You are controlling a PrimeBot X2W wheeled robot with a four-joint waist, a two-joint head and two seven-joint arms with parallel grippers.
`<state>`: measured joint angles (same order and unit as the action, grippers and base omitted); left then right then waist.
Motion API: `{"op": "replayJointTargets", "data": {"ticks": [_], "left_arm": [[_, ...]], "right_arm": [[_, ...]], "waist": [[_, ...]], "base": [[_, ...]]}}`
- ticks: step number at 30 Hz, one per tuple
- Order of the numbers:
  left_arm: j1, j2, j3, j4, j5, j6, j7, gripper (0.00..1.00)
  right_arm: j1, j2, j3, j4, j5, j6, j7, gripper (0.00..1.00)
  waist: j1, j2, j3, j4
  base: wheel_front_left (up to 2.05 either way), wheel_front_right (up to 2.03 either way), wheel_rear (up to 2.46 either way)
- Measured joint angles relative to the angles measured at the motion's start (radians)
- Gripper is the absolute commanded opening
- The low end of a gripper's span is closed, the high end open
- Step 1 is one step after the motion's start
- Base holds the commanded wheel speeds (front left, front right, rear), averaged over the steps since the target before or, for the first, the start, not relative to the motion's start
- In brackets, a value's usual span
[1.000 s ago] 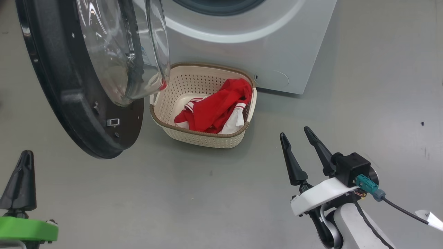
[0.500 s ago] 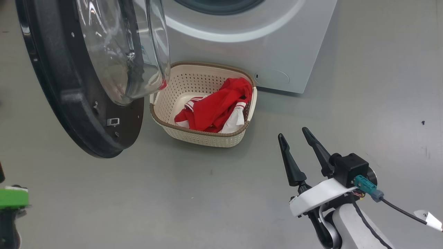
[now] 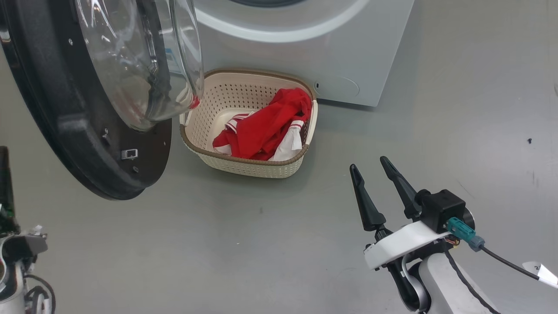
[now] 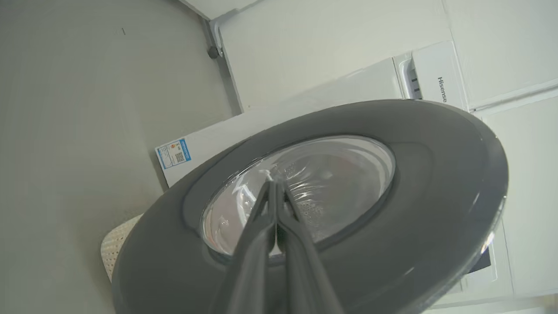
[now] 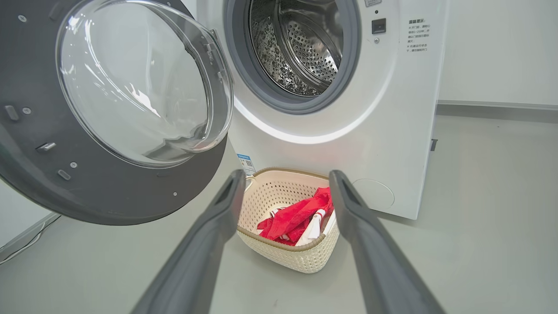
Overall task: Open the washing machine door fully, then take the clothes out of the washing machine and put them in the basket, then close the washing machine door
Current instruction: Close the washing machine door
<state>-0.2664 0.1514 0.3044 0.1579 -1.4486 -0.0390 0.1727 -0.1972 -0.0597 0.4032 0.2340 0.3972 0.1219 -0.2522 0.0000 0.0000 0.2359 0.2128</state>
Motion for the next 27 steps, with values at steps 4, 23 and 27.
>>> {"op": "replayJointTargets", "data": {"ticks": [4, 23, 27], "left_arm": [[-0.034, -0.060, 0.028, 0.008, -0.156, 0.058, 0.079, 0.00], [-0.077, -0.091, 0.050, -0.010, -0.374, 0.148, 0.289, 0.00], [-0.076, -0.092, 0.037, -0.017, -0.393, 0.148, 0.318, 0.00]], "right_arm": [[0.000, 0.000, -0.007, 0.000, 0.000, 0.000, 0.000, 1.00], [0.000, 0.000, -0.011, 0.002, 0.000, 0.000, 0.000, 1.00], [0.000, 0.000, -0.011, 0.003, -0.001, 0.000, 0.000, 1.00]], "waist": [[0.0000, 0.0000, 0.003, -0.004], [0.0000, 0.0001, -0.003, -0.007], [0.0000, 0.0000, -0.004, -0.006]], "base": [[0.00, 0.00, 0.00], [0.00, 0.00, 0.00], [0.00, 0.00, 0.00]]}}
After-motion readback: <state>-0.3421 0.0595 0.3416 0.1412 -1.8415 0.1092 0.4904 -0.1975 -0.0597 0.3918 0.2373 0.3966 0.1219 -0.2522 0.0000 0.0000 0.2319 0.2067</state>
